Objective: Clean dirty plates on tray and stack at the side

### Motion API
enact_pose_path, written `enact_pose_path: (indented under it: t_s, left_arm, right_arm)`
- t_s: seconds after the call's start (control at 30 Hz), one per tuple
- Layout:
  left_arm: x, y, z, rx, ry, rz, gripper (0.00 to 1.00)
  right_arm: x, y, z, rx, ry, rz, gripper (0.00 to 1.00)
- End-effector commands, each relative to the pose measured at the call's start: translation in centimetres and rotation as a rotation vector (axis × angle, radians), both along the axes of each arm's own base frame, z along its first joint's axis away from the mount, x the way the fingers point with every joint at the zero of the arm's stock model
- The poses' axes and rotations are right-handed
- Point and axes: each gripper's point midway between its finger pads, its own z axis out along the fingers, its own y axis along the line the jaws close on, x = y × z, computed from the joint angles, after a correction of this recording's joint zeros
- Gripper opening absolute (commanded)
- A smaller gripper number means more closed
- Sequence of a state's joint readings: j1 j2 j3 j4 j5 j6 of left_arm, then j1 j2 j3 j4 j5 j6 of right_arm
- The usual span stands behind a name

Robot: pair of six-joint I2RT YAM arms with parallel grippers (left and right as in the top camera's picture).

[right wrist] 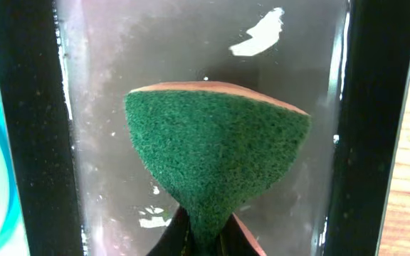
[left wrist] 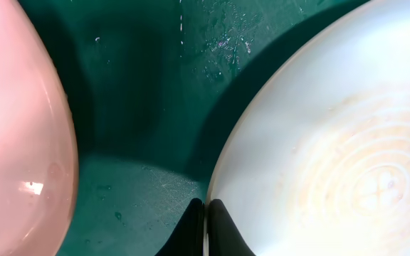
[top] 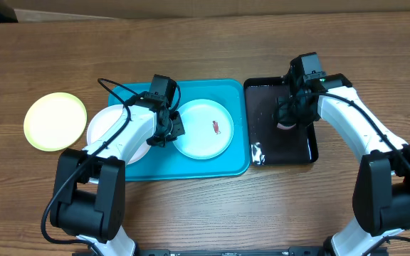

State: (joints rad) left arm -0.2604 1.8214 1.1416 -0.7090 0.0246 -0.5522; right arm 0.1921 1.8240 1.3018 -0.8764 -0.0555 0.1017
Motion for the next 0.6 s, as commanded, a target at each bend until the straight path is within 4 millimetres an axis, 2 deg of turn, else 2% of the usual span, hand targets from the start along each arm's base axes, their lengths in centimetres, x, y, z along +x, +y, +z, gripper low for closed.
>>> enact_pose_path:
  t_s: [0.0, 0.33, 0.47, 0.57]
  left_arm:
    - [1.0, -0.1, 1.5, -0.006, -0.053, 0.011, 0.04]
    - [1.0, -0.2, 1.3, -0.007, -0.053, 0.009, 0.04]
    - [0.9, -0.2, 1.3, -0.008, -0.053, 0.009, 0.04]
    - [0.9, -0.2, 1.3, -0.009, -0.052, 0.009, 0.04]
  right_arm:
    - [0.5, 0.5, 1.4, 0.018, -0.035, 0.005, 0.04]
    - [-1.0, 3.0, 0.8, 0.042, 0.000, 0.073, 0.04]
    - [-1.4, 3.4, 0.7, 0.025, 0.007, 0.088, 0.04]
    - [-1.0, 2.7, 0.8, -0.029, -0.010, 0.075, 0.04]
